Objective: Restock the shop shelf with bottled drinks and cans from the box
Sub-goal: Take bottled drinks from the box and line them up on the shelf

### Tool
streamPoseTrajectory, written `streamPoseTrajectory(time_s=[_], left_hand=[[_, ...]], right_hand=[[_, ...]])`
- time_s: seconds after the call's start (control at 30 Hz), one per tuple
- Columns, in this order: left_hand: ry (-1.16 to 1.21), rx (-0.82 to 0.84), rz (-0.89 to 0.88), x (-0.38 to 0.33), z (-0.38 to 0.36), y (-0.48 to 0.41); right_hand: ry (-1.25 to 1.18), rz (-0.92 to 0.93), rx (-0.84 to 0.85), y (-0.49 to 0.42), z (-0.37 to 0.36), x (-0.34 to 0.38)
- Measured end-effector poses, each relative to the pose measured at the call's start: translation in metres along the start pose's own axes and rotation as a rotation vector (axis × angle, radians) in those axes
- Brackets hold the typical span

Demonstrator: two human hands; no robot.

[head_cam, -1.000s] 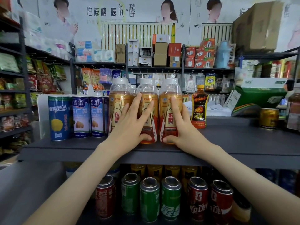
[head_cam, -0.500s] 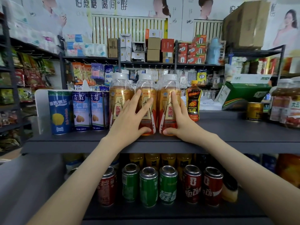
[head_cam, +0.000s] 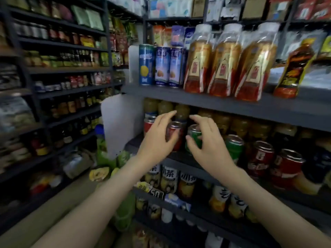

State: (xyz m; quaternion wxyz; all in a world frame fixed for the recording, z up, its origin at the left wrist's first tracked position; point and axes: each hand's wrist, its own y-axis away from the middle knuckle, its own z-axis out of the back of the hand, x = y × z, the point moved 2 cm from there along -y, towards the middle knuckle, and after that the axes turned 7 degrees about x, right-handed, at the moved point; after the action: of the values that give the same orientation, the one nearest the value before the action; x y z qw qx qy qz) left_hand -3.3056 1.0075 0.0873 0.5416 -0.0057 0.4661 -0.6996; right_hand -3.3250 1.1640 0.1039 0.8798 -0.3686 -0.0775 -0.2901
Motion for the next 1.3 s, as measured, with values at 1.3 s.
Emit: streamPoseTrajectory(time_s=[1.3], left_hand=[[-0.172,0.336,1.505,0.532,0.249,0.460]], right_hand=[[-0.189,-0.049,1.314,-0.047,-0.763,0.187]])
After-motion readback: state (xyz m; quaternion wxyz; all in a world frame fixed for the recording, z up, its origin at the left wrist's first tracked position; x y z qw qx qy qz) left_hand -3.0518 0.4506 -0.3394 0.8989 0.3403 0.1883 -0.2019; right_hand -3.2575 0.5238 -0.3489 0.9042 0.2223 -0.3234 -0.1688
